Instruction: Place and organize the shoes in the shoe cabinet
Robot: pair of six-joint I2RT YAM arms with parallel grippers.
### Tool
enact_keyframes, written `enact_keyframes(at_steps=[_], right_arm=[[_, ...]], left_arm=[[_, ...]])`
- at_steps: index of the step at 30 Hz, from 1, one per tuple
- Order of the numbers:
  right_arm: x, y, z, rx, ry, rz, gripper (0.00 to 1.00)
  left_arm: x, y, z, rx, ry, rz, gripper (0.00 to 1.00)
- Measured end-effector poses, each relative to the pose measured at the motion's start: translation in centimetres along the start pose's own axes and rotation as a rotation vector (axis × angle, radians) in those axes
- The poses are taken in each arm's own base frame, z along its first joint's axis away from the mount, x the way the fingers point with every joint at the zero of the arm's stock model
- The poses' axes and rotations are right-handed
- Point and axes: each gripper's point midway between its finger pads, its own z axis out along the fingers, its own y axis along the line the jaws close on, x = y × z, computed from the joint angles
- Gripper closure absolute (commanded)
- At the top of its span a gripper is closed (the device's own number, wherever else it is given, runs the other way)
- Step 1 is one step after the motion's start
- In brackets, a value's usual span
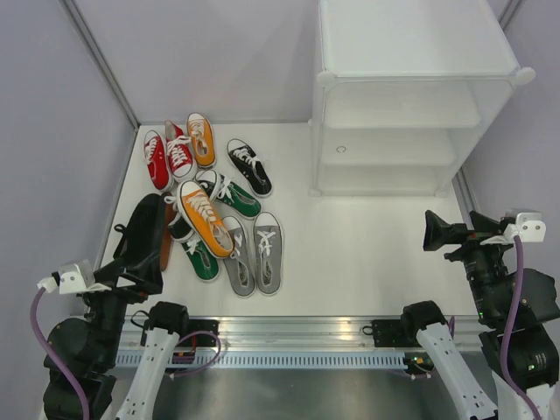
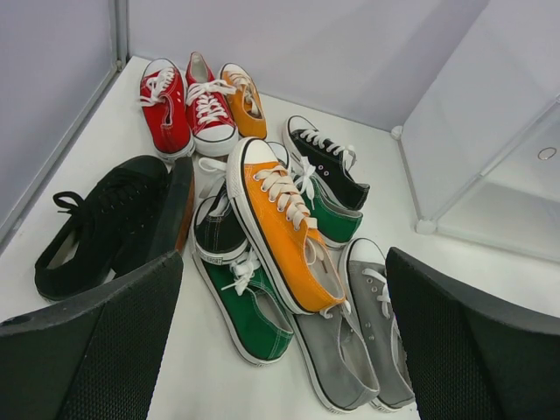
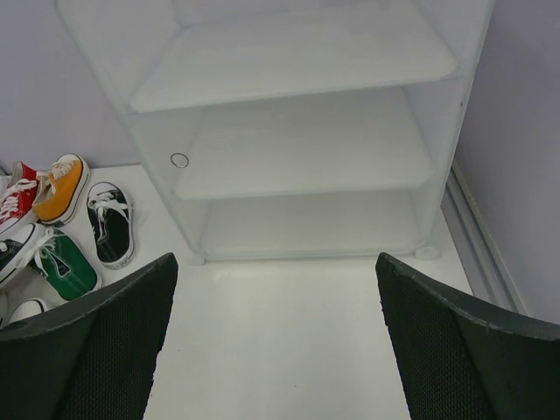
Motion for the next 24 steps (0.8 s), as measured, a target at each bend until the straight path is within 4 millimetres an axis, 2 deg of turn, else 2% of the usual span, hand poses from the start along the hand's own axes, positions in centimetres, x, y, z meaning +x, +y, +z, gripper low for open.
enact_keyframes(at_steps=[9,14,18,24], right_arm=[[-0.2,-0.6,0.1,0.039,-0.004,0.008,0.02],[-0.9,-0.3,1.1,0.044,0.018,0.018,0.02],[-2.4,0.1,3.0,0.070,0.054,0.043,0.02],[-4.4,2.2,7.9,0.051,0.159,0.082,0.02]], left_arm=[[0.3,-0.2,0.9,-0.010,0.038,0.002,0.00],[0.6,-0.2,1.6,-0.020,0.072,0.010,0.00],[0.9,-0.3,2.4,-0.029,0.101,0.017,0.00],[1.5,-0.6,4.4,-0.036,0.130,0.023,0.00]])
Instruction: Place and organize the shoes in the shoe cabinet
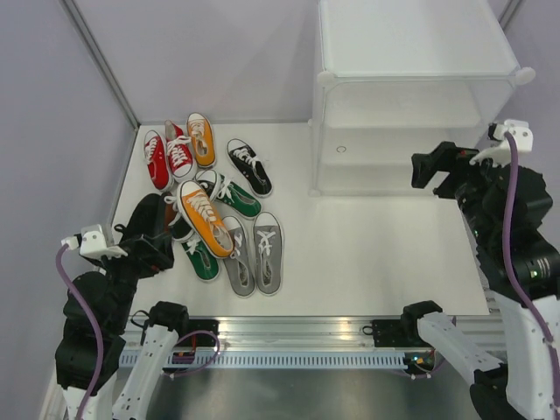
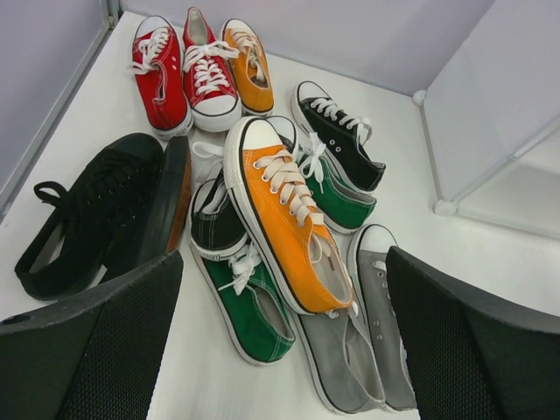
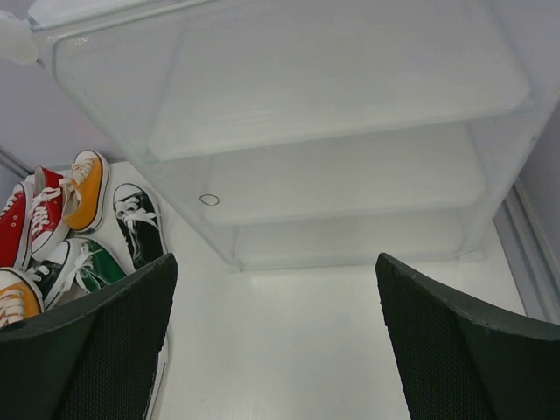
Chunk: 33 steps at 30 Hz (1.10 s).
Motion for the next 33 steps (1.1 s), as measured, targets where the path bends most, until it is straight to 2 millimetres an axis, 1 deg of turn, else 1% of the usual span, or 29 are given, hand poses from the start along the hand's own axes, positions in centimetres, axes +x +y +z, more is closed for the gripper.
enact_keyframes(at_steps=[2,4,6,7,10,14,16,18,21,24,26,27,28,30,33], right_arm=[[-0.1,1.1,1.9,-0.024,0.040,0.008,0.02],[0.1,1.8,3.2,-0.037,0.072,0.015,0.02],[0.5,2.2,4.4,-0.042,0.109,0.019,0.02],[0.2,2.5,4.9,-0.044,0.114,0.022,0.02],[-1.9,3.3,5.7,-0.057,0.081,0.035,0.02],[-4.7,4.6,5.9,-0.078,0.016,0.045,0.02],[-5.6,6.1,6.1,-0.102,-0.007,0.045,0.02],[-6.1,7.5,6.5,-0.113,-0.022,0.038,0.02],[-5.8,10.5,7.3,-0.099,-0.043,-0.009,0.02],[-3.6,15.1,7.9,-0.101,-0.036,-0.098,0.02],[-2.2,17.5,8.3,-0.080,-0.038,-0.158,0.02],[-1.5,18.4,8.6,-0.058,-0.041,-0.185,0.02],[-0.8,19.1,8.9,-0.035,-0.041,-0.211,0.02],[-0.1,19.9,9.6,0.013,-0.048,-0.237,0.02],[-0.1,19.6,10.4,0.103,-0.069,-0.252,0.02]], left_arm=[[0.3,-0.1,1.0,0.002,-0.001,0.000,0.00],[1.0,-0.2,2.0,0.002,0.008,0.001,0.00],[2.2,-0.1,3.2,0.001,0.025,0.005,0.00],[3.0,0.0,3.8,-0.003,0.042,0.008,0.00],[5.7,0.4,5.6,-0.021,0.101,0.021,0.00],[8.2,1.0,6.9,-0.039,0.154,0.032,0.00],[8.5,1.1,7.0,-0.043,0.159,0.033,0.00],[8.1,1.1,7.0,-0.040,0.136,0.029,0.00],[7.3,0.9,6.9,-0.035,0.096,0.021,0.00],[7.0,1.0,6.9,-0.037,0.085,0.019,0.00],[7.0,1.0,6.9,-0.040,0.083,0.019,0.00],[6.9,1.1,6.9,-0.044,0.080,0.019,0.00],[6.9,1.1,6.9,-0.047,0.079,0.019,0.00],[6.9,1.2,6.9,-0.051,0.078,0.019,0.00],[6.9,1.2,6.9,-0.053,0.077,0.018,0.00]])
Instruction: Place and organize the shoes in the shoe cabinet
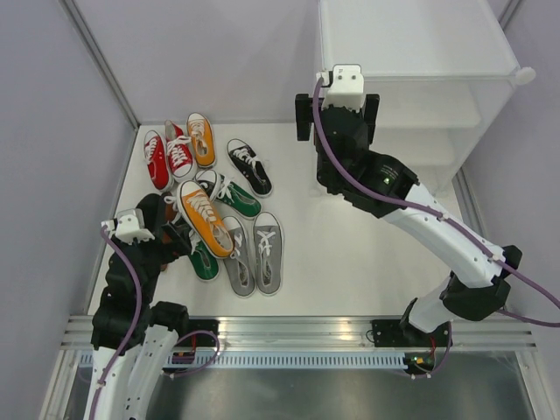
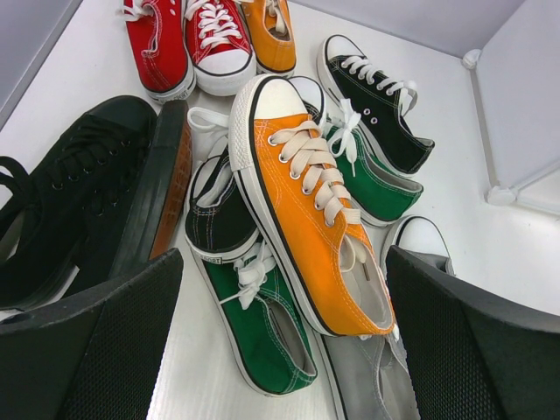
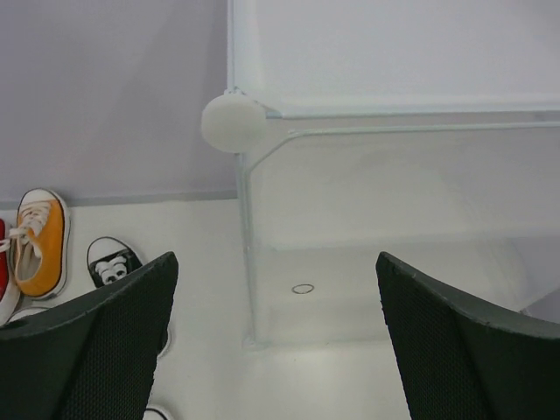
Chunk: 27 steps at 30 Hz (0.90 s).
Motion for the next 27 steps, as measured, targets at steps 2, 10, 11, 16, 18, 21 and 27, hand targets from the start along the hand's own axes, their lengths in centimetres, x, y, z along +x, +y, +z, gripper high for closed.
enact_keyframes(at_steps=[2,10,11,16,18,21,27], right_arm=[[-0.6,-0.6,0.2,0.055,-0.015,0.010,0.02],[-4.6,-4.8,1.1,0.159,-0.053,0.150,0.02],[-4.8,-5.4,1.4,0.169,-0.054,0.164,0.02],[-4.4,-6.5,3.0,0.179,-0.026,0.186,0.02],[-3.7,-6.4,3.7,0.179,-0.008,0.179,0.02],[-2.6,-5.8,4.4,0.175,0.020,0.154,0.02],[-1.4,-5.4,5.3,0.190,0.043,0.138,0.02]], left_arm=[[0.0,0.0,0.0,0.000,0.000,-0.001,0.00],[0.0,0.0,0.0,0.000,-0.003,-0.003,0.00],[0.0,0.0,0.0,0.001,-0.003,-0.003,0.00],[0.0,0.0,-0.1,0.001,-0.003,-0.006,0.00],[0.0,0.0,-0.1,0.001,-0.003,-0.007,0.00],[0.0,0.0,-0.1,0.001,-0.003,-0.007,0.00],[0.0,0.0,-0.1,0.001,-0.003,-0.007,0.00]])
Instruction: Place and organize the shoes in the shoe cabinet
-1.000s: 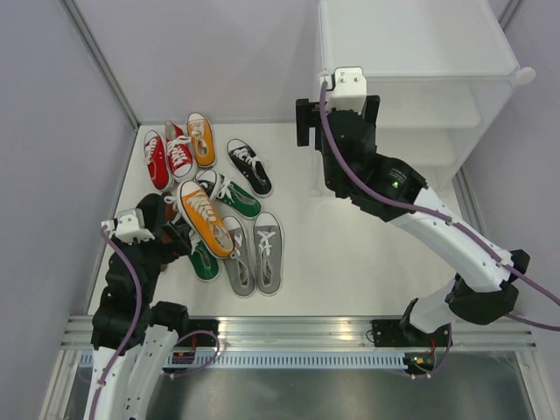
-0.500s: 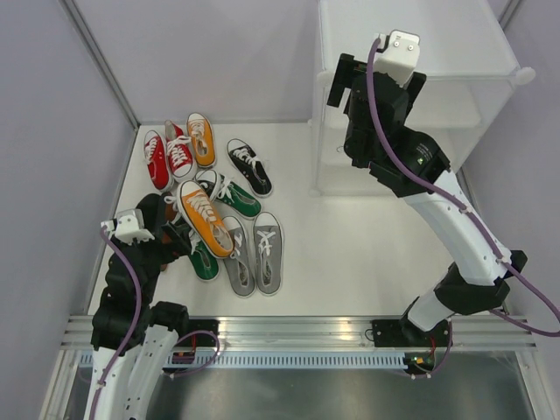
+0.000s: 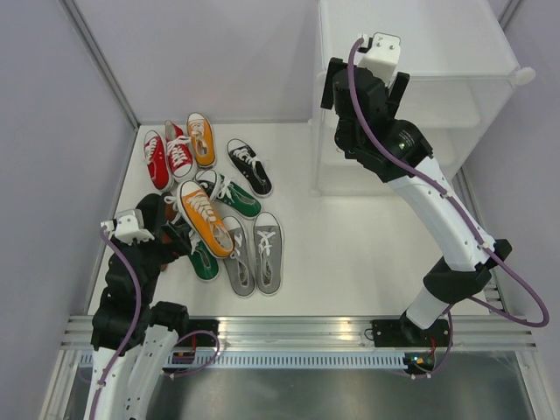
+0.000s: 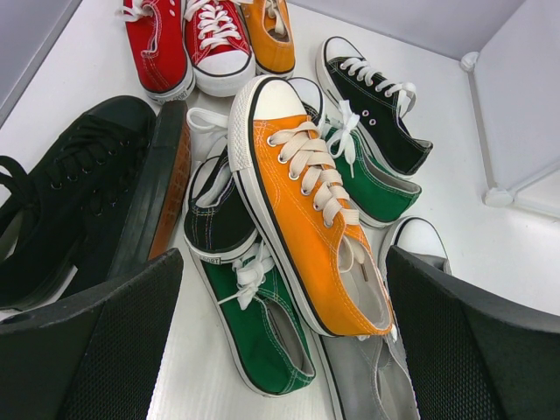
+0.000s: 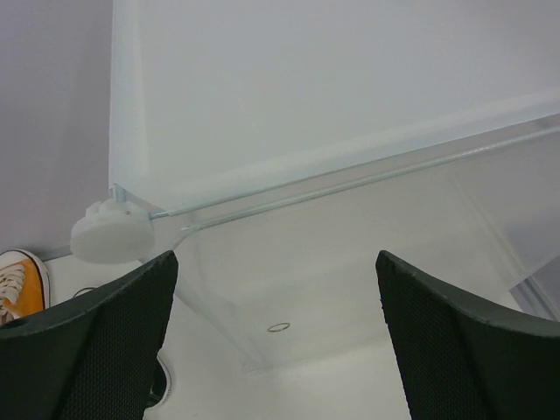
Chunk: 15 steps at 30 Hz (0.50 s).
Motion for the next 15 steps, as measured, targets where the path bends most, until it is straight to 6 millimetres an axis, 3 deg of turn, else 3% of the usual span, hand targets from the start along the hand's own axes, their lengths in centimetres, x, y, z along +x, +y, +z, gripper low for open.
enact_keyframes(at_steps=[15], right_arm=[[0.63,0.04,0.58,0.036,-0.006,0.070,0.02]], left_arm=[[0.00,0.00,0.00,0.000,0.000,0.000,0.00]])
